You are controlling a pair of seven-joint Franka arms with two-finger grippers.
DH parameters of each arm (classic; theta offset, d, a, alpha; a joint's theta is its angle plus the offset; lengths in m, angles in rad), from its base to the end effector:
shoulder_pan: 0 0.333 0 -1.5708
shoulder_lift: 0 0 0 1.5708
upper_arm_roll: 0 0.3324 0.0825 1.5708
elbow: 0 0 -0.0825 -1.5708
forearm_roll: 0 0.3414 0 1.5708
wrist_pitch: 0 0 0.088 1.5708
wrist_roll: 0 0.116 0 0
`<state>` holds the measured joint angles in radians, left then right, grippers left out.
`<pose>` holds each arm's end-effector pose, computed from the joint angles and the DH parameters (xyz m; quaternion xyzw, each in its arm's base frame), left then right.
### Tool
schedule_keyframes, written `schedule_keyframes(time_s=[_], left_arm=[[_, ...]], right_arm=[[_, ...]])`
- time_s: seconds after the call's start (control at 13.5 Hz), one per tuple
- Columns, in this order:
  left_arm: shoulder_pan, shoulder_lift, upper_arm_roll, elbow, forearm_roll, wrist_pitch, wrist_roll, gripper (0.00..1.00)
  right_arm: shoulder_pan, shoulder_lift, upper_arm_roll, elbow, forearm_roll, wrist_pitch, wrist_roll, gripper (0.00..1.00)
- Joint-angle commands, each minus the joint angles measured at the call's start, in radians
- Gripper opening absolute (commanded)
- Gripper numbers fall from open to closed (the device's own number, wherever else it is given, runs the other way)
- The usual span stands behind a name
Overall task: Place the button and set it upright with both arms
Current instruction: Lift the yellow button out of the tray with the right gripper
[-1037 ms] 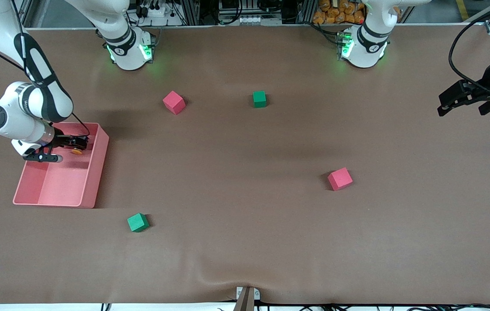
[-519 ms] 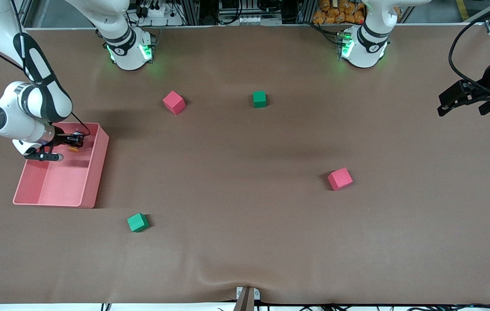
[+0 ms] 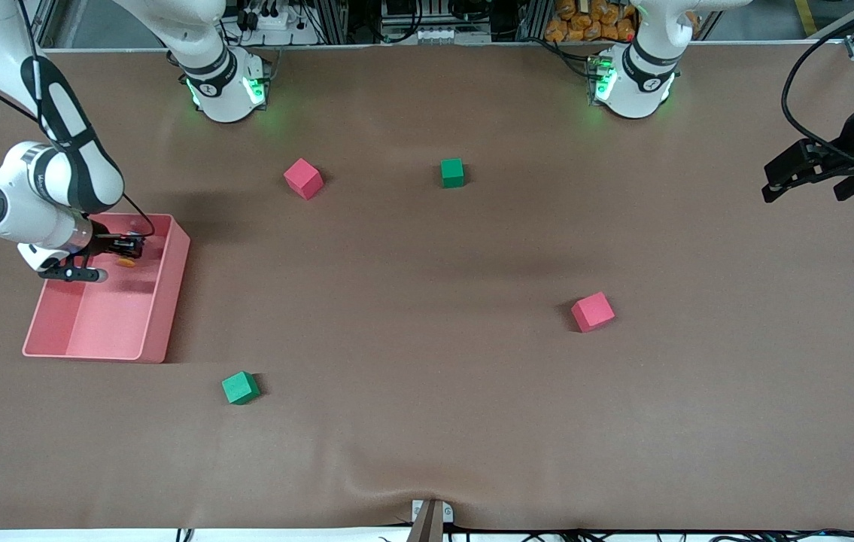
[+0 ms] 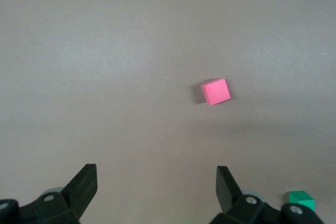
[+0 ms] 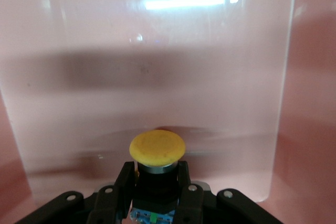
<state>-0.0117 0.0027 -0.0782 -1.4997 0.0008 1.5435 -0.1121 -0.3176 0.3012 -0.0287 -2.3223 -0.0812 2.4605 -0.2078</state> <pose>0.5090 -0.0457 0.6585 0.9997 0.0111 0.0205 0.0018 0.4571 -0.1655 0.2415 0.9957 -0.0352 -0.0857 0.0039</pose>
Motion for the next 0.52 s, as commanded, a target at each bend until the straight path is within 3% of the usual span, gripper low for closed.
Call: schedule_keyframes(time_s=[0.0,0.22,0.44], left_arm=[[-0.004,0.003,-0.002,0.01,0.01,-0.002,-0.001,1.0],[-0.004,0.003,-0.002,0.01,0.011,-0.002,-0.001,1.0],[-0.004,0.003,-0.002,0.01,0.008,-0.002,-0.003,1.0]], right_arm=[[-0.005,-0.03,0.012,0.087,-0.015,-0.128,-0.009,0.0],[-0.003,-0.02,0.013,0.272,-0.014,-0.366,-0.053,0.0],[0.04,-0.02,0.013,0.366,-0.014,-0.454,-0.052,0.0]])
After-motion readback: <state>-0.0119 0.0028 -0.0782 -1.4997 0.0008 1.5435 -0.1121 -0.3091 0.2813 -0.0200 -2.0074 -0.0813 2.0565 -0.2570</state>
